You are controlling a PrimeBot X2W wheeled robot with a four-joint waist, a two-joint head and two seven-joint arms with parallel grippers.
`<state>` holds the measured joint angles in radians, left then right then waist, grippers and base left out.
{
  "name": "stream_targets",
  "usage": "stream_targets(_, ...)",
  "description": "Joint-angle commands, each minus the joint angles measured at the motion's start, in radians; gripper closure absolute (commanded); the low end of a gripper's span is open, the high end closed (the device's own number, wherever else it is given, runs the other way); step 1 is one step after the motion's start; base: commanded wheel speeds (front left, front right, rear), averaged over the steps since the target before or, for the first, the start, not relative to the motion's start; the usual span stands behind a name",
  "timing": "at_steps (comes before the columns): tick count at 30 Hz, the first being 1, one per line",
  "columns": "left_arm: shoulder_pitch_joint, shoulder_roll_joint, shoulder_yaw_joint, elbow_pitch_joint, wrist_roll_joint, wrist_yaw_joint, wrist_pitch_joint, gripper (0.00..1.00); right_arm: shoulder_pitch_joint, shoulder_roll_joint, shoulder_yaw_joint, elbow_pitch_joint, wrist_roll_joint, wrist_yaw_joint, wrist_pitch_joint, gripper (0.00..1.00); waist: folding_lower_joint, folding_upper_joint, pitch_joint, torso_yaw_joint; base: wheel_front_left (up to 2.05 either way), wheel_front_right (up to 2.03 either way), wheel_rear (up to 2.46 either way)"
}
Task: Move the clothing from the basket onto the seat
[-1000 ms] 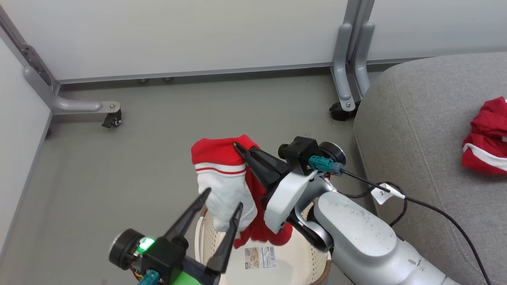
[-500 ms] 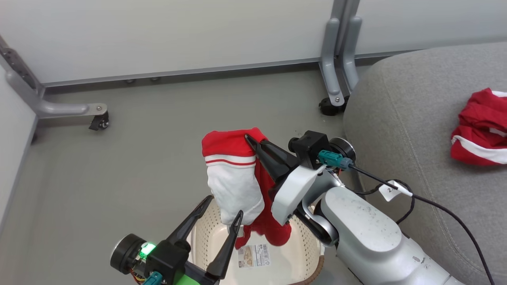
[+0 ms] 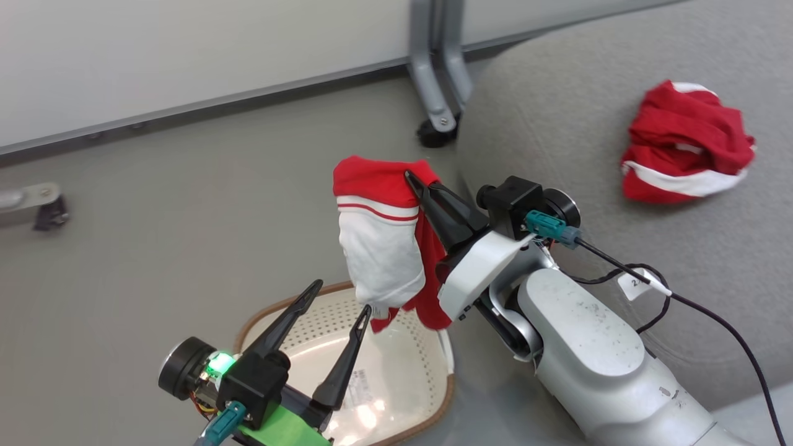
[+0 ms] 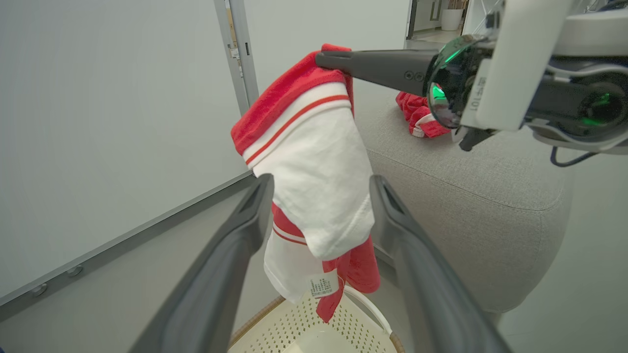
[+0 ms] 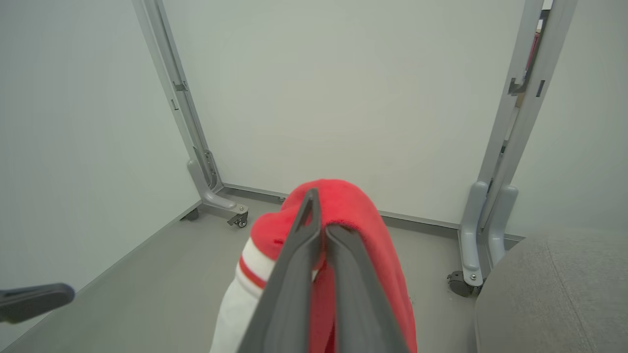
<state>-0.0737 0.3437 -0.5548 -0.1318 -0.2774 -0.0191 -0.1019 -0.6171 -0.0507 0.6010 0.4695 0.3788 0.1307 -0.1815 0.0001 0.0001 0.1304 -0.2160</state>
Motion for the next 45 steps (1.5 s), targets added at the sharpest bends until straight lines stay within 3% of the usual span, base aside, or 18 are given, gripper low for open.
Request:
stream_targets(1,-0.02,0.014,0.002,-0.005,0.014,-0.002,0.004,0.0,0.002,-0.001,-0.008,-0.008,-0.002,0.0,-0.011,1.0,-0.0001,-0.0001,0.066,-0.137,0.0,0.0,0.0)
stream_targets(11,-0.075,0.049,-0.02,-0.034,0.028,-0.034,0.063,0.0,0.043,0.001,-0.097,-0.014,-0.003,0.0,-0.045,1.0,-0.0001,-0.0001,0.133,-0.343,0.0,0.0,0.0)
stream_targets(19,-0.152,0.05,-0.089,-0.026,0.011,-0.086,0.106,0.0,0.113,0.002,-0.249,-0.041,-0.056,0.0,-0.066,1.0,-0.0001,-0.0001,0.175,-0.356,0.0,0.0,0.0)
stream_targets(26,-0.179,0.063,-0.106,-0.028,0.002,-0.093,0.105,0.0,0.144,0.0,-0.316,-0.084,-0.074,0.0,-0.063,1.0,-0.0001,-0.0001,0.201,-0.356,0.04,0.04,0.04)
stream_targets(34,-0.2,0.074,-0.103,-0.046,0.018,-0.082,0.101,0.0,0.046,-0.025,-0.383,-0.112,-0.101,0.0,-0.038,1.0,-0.0001,-0.0001,0.243,-0.353,0.0,0.0,0.0)
stream_targets(38,-0.22,0.083,-0.103,-0.081,0.04,-0.071,0.105,0.0,-0.154,-0.145,-0.463,-0.108,-0.114,0.0,-0.013,1.0,-0.0001,-0.0001,0.286,-0.323,0.0,0.0,0.0)
stream_targets(45,-0.266,0.099,-0.106,-0.108,0.055,-0.078,0.109,0.0,-0.337,-0.293,-0.622,-0.118,-0.132,0.0,0.02,1.0,-0.0001,-0.0001,0.359,-0.258,0.0,0.0,0.0)
